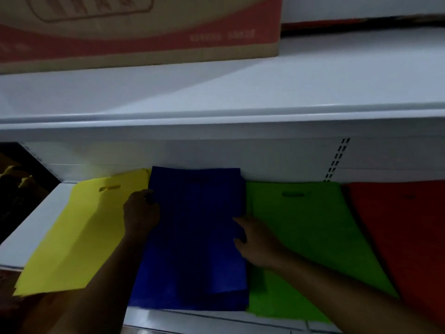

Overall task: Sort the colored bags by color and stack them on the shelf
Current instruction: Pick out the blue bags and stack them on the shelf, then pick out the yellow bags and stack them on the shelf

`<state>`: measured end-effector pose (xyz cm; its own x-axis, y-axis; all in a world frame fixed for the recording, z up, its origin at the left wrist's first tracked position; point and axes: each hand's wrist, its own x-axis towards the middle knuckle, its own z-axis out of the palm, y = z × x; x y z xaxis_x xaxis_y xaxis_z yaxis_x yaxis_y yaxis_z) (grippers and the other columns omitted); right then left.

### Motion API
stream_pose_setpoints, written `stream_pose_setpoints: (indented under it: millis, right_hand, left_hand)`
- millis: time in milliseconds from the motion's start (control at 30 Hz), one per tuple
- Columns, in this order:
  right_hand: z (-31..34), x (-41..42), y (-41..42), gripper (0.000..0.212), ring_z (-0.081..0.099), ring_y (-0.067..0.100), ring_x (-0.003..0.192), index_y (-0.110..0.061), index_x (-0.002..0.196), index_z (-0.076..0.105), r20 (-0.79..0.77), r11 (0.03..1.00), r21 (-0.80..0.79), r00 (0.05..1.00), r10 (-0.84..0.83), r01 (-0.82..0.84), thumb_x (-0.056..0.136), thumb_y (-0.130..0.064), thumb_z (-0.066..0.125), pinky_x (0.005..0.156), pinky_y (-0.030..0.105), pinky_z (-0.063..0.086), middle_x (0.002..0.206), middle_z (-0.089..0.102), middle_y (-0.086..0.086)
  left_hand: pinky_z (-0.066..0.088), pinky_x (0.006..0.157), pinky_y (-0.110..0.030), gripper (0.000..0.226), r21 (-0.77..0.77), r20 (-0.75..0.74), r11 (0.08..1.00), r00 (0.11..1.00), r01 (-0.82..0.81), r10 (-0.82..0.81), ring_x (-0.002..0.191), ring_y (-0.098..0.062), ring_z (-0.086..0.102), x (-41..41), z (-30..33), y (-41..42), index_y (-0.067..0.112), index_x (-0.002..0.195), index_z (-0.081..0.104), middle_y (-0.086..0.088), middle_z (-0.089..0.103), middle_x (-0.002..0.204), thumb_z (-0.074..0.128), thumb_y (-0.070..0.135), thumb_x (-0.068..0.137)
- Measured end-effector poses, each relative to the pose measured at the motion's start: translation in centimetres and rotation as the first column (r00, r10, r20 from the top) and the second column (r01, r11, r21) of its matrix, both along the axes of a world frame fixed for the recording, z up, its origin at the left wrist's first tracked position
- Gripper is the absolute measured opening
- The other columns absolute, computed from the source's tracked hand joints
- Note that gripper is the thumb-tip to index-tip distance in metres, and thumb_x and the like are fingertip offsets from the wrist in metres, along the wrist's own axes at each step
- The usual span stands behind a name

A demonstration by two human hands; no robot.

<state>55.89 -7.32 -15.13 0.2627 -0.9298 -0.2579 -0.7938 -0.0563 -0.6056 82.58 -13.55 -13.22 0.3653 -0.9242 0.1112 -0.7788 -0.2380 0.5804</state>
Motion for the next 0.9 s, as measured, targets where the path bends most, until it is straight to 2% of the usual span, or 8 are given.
stream_pose_setpoints:
  millis: [100,200,267,400,533,633,800,900]
  right_hand:
    - [-0.8,1.5,-0.3,0.06,0.024,0.02,0.142,-0.02,0.153,0.022,-0.089,0.998,-0.026,0.995,0.049,-0.052,0.1,-0.034,0.045,0.115,0.026,0.021,0.157,0.024,0.001]
    - [-1.6,2.5,-0.1,0.06,0.024,0.025,0.14,-0.021,0.153,0.023,-0.213,0.994,-0.049,0.973,0.089,-0.101,0.099,-0.038,0.044,0.115,0.032,0.024,0.155,0.026,0.002]
    - [-2.1,2.8,0.1,0.061,0.02,0.027,0.141,-0.021,0.153,0.022,-0.275,0.993,-0.032,0.956,0.103,-0.116,0.099,-0.039,0.045,0.116,0.036,0.021,0.157,0.019,0.004]
    - [-2.1,3.0,0.2,0.063,0.012,0.029,0.145,-0.026,0.154,0.019,-0.288,0.994,-0.025,0.953,0.094,-0.106,0.098,-0.041,0.045,0.118,0.039,0.018,0.16,0.007,0.007]
    - [-1.1,2.1,0.2,0.065,0.008,0.024,0.147,-0.03,0.154,0.014,-0.226,0.995,-0.09,0.974,0.024,-0.045,0.099,-0.044,0.043,0.118,0.036,0.016,0.162,0.0,0.003]
    - [0.3,0.5,0.4,0.069,0.003,0.022,0.149,-0.028,0.155,0.005,-0.223,0.989,-0.148,0.975,-0.012,-0.022,0.1,-0.046,0.041,0.119,0.036,0.01,0.163,-0.004,0.002]
    - [2.9,-3.9,1.7,0.07,-0.003,0.025,0.149,-0.022,0.155,0.0,-0.297,0.98,-0.199,0.952,-0.075,0.016,0.101,-0.039,0.041,0.119,0.039,0.004,0.162,-0.007,0.006]
    - [3.7,-8.1,3.0,0.072,-0.001,0.026,0.149,-0.022,0.156,0.004,-0.335,0.969,-0.24,0.932,-0.139,0.059,0.098,-0.04,0.044,0.119,0.043,0.007,0.163,-0.003,0.006]
  left_hand:
    - [0.041,0.099,-0.044,0.049,0.057,0.018,0.998,1.0,0.012,-0.013,0.122,-0.039,0.048,1.2,-1.6,-0.7,0.0,0.132,0.052,-0.022,0.05,0.134,0.064,0.012,0.086]
    - [0.041,0.099,-0.045,0.052,0.204,0.037,0.978,0.998,0.046,-0.054,0.123,-0.039,0.046,2.1,-2.9,-1.3,0.002,0.131,0.052,-0.02,0.048,0.136,0.066,0.024,0.087]
    - [0.039,0.102,-0.044,0.056,0.296,0.051,0.95,0.991,0.105,-0.125,0.125,-0.038,0.045,2.7,-3.8,-1.6,0.005,0.133,0.049,-0.018,0.048,0.138,0.065,0.034,0.087]
    - [0.031,0.112,-0.04,0.076,0.366,0.066,0.918,0.979,0.155,-0.191,0.136,-0.034,0.036,3.0,-4.4,-2.0,0.007,0.147,0.032,-0.016,0.037,0.149,0.064,0.042,0.088]
    - [0.033,0.11,-0.045,0.075,0.328,0.107,0.933,0.976,0.147,-0.191,0.136,-0.038,0.034,3.0,-3.5,-2.3,0.011,0.147,0.034,-0.02,0.037,0.147,0.063,0.046,0.087]
    - [0.033,0.108,-0.045,0.071,0.253,0.097,0.954,0.977,0.161,-0.19,0.136,-0.036,0.034,1.4,-1.6,-2.2,0.011,0.145,0.038,-0.016,0.039,0.147,0.063,0.045,0.088]
    - [0.034,0.109,-0.044,0.062,0.07,-0.037,0.947,0.95,0.313,-0.311,0.135,-0.031,0.039,-5.3,2.6,-1.5,0.01,0.142,0.044,-0.012,0.042,0.147,0.062,0.039,0.09]
    - [0.029,0.113,-0.041,0.064,0.029,-0.109,0.923,0.919,0.384,-0.379,0.136,-0.028,0.035,-11.2,5.0,-0.7,0.016,0.144,0.041,-0.009,0.036,0.151,0.06,0.044,0.09]
